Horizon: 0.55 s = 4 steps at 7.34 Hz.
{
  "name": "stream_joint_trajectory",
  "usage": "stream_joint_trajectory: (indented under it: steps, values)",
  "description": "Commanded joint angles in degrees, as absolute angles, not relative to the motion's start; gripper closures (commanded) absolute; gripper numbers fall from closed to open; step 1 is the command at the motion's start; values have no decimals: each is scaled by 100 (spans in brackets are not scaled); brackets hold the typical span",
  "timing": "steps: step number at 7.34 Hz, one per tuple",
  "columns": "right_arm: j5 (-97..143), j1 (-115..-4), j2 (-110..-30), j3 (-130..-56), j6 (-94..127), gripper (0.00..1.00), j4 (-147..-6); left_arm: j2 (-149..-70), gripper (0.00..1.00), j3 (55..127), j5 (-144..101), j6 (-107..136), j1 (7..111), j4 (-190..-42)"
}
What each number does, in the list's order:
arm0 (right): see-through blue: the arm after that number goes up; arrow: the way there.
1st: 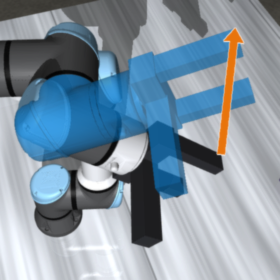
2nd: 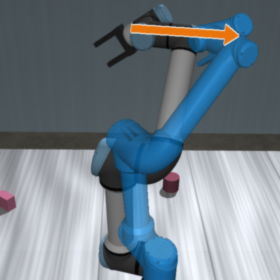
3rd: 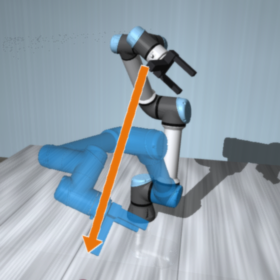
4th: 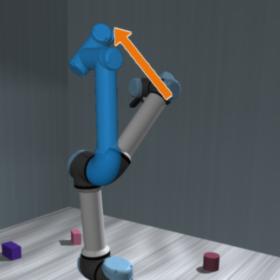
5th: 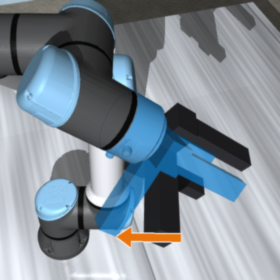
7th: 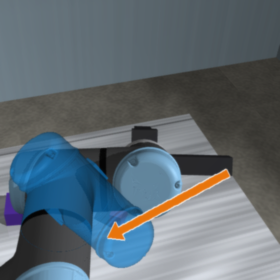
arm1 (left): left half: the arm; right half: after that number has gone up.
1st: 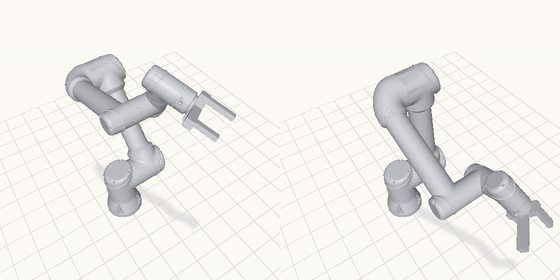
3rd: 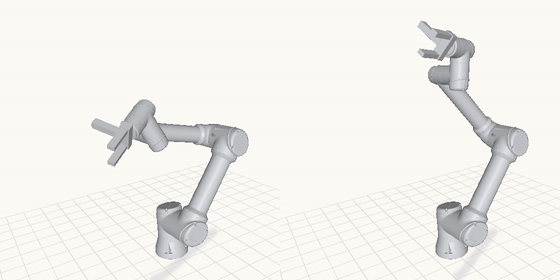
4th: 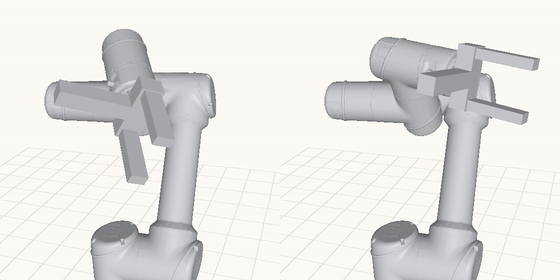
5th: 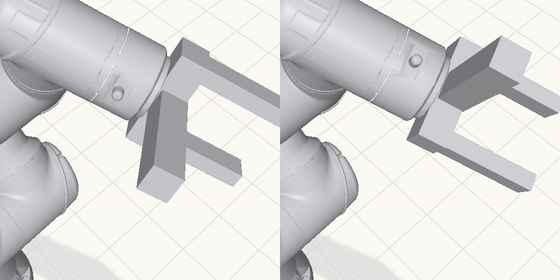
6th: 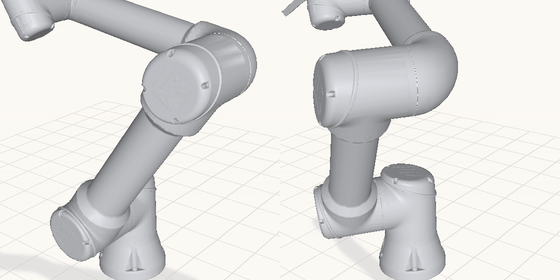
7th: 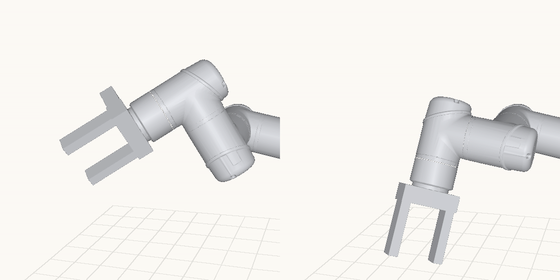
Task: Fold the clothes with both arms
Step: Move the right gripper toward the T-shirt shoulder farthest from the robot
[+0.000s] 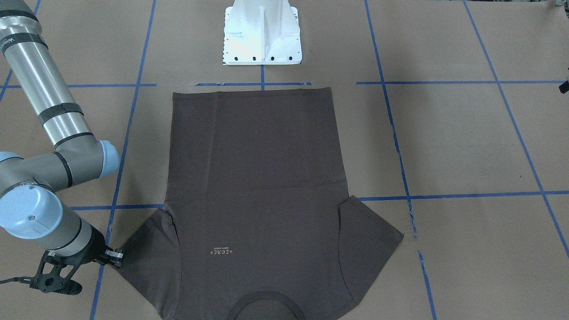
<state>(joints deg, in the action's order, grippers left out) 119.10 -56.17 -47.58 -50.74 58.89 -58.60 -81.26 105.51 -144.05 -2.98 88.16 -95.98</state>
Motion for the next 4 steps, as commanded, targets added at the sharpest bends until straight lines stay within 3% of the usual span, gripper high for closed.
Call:
stream_joint_trajectory:
  steps: [1, 2, 4]
  values:
    - [11909, -5608, -4746, -5027, 5897, 70, -5862, -8121, 0, 10547, -14405, -299, 8815, -9598]
    - [11909, -5616, -4729, -5027, 5897, 100, -5862, -8121, 0, 10529, -14405, -308, 8824, -9598]
    - [11918, -5608, -4615, -5053, 5889, 100, -5862, -8121, 0, 10529, -14414, -316, 8824, -9598]
